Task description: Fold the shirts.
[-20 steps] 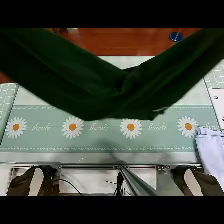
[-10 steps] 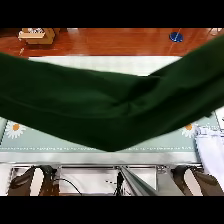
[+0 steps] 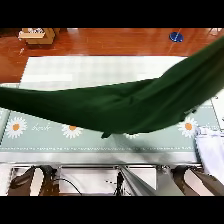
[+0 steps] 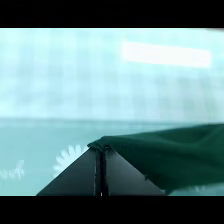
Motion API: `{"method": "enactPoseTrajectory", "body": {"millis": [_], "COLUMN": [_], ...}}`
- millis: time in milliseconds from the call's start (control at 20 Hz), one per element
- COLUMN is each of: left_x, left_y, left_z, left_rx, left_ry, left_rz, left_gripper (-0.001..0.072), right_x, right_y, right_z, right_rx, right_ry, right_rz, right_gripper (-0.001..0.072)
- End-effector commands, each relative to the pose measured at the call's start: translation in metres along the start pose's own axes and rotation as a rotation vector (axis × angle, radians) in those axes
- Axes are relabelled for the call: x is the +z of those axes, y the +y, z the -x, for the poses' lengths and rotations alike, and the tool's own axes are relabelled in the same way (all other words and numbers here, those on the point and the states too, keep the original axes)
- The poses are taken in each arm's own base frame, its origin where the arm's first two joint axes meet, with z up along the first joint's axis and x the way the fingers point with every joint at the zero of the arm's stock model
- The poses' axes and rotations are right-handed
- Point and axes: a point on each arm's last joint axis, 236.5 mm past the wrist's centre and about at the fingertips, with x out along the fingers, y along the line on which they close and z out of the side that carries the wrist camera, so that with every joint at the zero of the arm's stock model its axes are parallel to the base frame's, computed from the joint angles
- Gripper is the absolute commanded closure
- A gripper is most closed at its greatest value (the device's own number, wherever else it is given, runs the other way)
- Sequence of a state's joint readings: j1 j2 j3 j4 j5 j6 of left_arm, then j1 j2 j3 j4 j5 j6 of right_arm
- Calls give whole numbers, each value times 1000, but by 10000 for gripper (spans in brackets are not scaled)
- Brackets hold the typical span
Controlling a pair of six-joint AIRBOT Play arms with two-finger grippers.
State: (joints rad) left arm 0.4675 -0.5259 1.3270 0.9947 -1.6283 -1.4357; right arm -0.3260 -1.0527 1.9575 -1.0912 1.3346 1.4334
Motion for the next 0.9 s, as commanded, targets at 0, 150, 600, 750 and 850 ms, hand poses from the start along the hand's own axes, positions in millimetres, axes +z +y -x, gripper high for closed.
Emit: {"method": "enactPoseTrajectory", "body": {"millis": [0,150,600,750,850], "left_x": [-74,-134,-206,-200,-193], "left_y": [28,34,75,103,120], "left_z": [-63,-106,-178,-188,-194], "left_rx": [-48,-129,-80,21,75], "left_ry": [257,411,415,353,316], "left_rz": [145,261,371,346,333], "left_gripper": [690,690,689,689,689], "right_x": [-46,-106,-265,-266,-267], "right_y": [-13,7,91,90,86], "right_z": [-112,-212,-331,-334,-334], "right_rx": [99,184,353,351,338], "right_ry": [195,350,653,647,651], "right_rz": [-92,-98,0,3,17], "right_gripper": [680,680,680,680,680]}}
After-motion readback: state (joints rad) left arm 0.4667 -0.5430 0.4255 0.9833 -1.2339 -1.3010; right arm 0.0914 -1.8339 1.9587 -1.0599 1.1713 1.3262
